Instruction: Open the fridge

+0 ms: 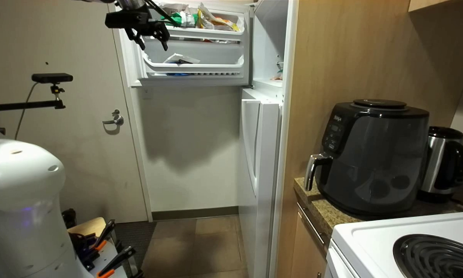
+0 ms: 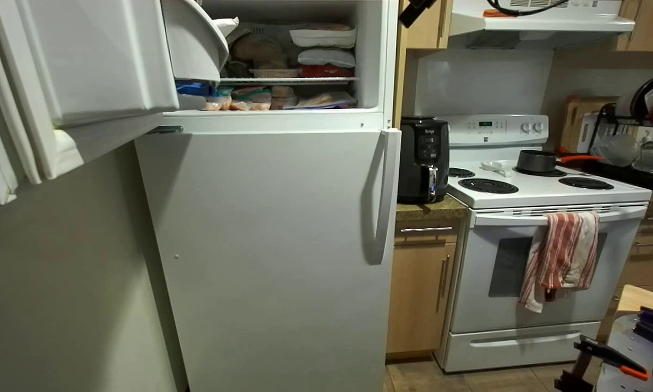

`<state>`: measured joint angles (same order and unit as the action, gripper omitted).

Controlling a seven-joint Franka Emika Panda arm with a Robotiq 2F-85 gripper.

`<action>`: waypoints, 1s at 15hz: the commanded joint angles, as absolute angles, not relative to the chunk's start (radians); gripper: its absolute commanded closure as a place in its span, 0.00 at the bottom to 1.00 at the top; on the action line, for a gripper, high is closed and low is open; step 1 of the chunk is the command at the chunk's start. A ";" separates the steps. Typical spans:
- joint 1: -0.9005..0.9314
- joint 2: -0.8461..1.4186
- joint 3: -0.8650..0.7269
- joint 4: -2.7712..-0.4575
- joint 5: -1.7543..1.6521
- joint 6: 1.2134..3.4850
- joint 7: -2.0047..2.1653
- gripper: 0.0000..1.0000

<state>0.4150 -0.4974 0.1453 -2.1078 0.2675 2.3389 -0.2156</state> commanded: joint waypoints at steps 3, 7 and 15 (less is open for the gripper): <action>0.435 -0.435 0.150 -2.025 0.295 2.330 -0.286 0.00; 0.443 -0.401 0.171 -1.976 0.293 2.316 -0.280 0.00; 0.419 -0.415 0.195 -1.991 0.276 2.330 -0.240 0.00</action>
<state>0.4350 -0.4166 0.1817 -1.9969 0.2685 2.3343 -0.2370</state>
